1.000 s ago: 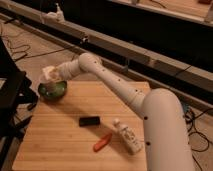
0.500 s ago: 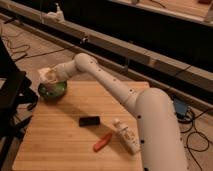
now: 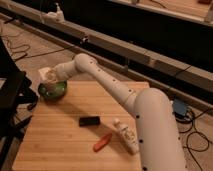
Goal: Place the white sponge in the ceramic cup
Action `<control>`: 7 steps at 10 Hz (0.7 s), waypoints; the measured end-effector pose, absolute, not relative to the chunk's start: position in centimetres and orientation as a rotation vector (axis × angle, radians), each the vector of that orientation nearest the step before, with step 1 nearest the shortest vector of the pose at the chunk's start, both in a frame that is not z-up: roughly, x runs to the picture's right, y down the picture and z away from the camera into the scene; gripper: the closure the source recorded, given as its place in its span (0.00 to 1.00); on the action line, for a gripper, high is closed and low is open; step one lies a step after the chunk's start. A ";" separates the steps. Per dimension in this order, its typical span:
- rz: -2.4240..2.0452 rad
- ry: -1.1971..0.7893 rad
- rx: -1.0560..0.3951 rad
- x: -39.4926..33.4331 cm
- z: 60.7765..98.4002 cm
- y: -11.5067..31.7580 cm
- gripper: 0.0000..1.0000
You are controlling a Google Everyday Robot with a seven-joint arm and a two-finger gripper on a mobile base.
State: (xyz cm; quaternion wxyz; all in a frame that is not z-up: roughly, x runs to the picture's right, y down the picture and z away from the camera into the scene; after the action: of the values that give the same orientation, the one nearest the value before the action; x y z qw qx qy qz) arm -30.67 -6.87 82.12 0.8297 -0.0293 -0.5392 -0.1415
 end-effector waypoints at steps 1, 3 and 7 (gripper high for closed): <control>-0.304 -1.150 -0.060 -31.4 82.6 -6.7 1.00; -0.308 -1.162 -0.061 -32.4 83.3 -6.5 1.00; -0.295 -1.171 -0.068 -32.9 85.3 -6.6 1.00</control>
State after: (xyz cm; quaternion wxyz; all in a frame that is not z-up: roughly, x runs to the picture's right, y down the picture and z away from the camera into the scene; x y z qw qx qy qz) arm -32.92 -6.61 85.32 0.8226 -0.0321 -0.5505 -0.1389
